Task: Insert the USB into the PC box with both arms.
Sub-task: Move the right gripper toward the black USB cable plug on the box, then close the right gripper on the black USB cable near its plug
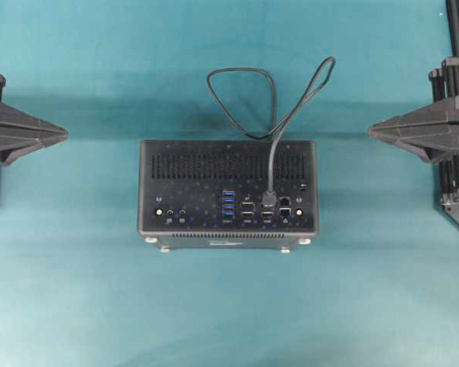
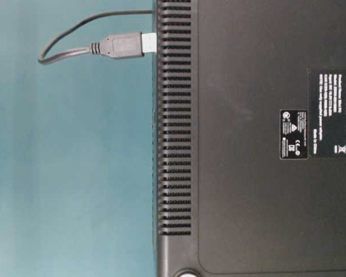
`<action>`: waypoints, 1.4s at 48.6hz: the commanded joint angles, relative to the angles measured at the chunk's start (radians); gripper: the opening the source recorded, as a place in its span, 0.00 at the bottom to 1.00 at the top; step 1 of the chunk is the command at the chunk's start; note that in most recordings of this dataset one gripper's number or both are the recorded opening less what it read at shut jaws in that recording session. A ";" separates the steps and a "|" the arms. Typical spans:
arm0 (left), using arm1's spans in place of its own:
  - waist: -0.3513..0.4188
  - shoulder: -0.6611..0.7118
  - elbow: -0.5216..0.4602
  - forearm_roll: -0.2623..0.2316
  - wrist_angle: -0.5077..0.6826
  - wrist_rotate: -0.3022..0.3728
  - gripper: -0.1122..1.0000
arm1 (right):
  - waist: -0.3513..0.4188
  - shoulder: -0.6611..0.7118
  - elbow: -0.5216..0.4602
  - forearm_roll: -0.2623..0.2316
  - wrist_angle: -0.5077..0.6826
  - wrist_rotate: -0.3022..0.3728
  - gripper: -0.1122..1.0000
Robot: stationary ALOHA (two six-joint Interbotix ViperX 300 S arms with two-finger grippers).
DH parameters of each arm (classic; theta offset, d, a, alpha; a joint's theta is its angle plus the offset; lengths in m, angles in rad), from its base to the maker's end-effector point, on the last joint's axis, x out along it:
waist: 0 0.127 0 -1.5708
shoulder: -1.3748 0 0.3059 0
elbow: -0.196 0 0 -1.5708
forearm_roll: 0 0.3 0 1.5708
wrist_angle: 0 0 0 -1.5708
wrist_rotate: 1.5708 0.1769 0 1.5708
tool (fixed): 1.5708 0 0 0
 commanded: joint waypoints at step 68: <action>-0.038 -0.046 -0.161 0.020 0.477 -0.034 0.10 | 0.071 0.666 -0.960 0.121 1.330 0.141 0.42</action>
